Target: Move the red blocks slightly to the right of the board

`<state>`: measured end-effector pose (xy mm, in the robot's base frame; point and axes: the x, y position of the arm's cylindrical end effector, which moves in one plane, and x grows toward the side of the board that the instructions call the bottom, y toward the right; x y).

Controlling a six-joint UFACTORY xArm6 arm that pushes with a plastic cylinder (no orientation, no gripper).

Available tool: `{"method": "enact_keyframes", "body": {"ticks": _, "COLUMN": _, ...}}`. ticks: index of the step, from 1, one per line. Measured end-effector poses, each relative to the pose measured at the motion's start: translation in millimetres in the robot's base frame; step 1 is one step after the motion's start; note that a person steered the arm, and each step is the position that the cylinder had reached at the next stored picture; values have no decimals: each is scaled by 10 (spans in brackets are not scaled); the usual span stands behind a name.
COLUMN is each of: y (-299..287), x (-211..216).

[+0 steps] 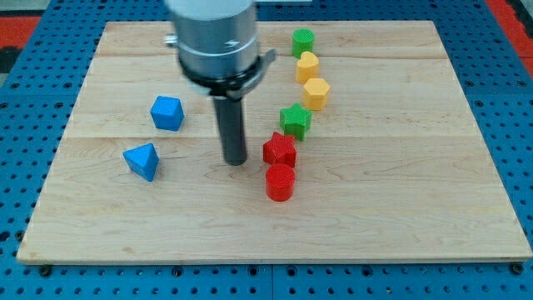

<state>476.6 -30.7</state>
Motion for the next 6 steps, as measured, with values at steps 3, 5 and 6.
{"method": "enact_keyframes", "body": {"ticks": 3, "y": 235, "x": 115}}
{"method": "enact_keyframes", "body": {"ticks": 5, "y": -101, "x": 395}}
{"method": "enact_keyframes", "body": {"ticks": 6, "y": -184, "x": 543}}
